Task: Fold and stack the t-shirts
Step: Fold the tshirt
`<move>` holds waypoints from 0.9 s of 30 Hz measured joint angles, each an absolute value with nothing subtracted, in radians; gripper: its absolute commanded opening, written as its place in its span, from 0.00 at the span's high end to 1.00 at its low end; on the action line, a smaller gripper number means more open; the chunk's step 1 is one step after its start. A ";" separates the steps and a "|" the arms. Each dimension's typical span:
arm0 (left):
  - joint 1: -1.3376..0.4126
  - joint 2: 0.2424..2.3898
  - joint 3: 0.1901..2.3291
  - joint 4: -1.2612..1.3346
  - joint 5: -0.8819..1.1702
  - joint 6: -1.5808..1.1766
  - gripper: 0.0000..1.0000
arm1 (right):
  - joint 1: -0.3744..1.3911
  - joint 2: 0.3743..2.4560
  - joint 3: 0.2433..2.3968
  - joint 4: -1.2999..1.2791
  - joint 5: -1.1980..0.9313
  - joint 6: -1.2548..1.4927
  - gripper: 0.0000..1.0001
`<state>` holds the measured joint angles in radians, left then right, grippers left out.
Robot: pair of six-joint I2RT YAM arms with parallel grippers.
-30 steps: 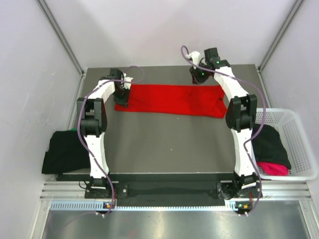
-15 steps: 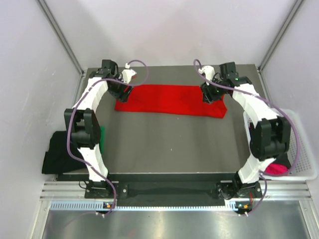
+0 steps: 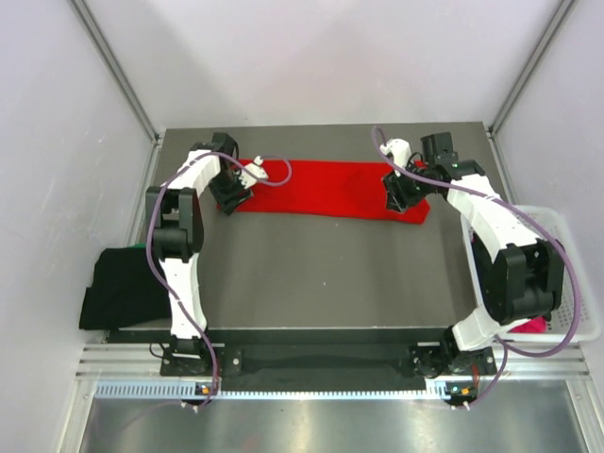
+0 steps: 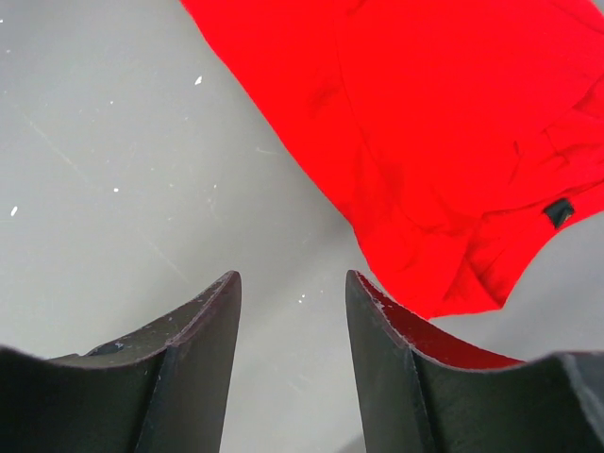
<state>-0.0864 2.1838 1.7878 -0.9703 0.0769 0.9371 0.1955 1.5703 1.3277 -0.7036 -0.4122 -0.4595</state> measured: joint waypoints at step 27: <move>-0.335 1.907 1.467 -1.082 -0.131 0.944 1.00 | 0.135 1.583 1.312 -0.730 -0.321 -0.372 0.48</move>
<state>-0.3347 1.9072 1.4673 -1.0821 -0.1314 0.9440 0.1349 1.5833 1.3117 -0.7303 -0.3210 -0.3721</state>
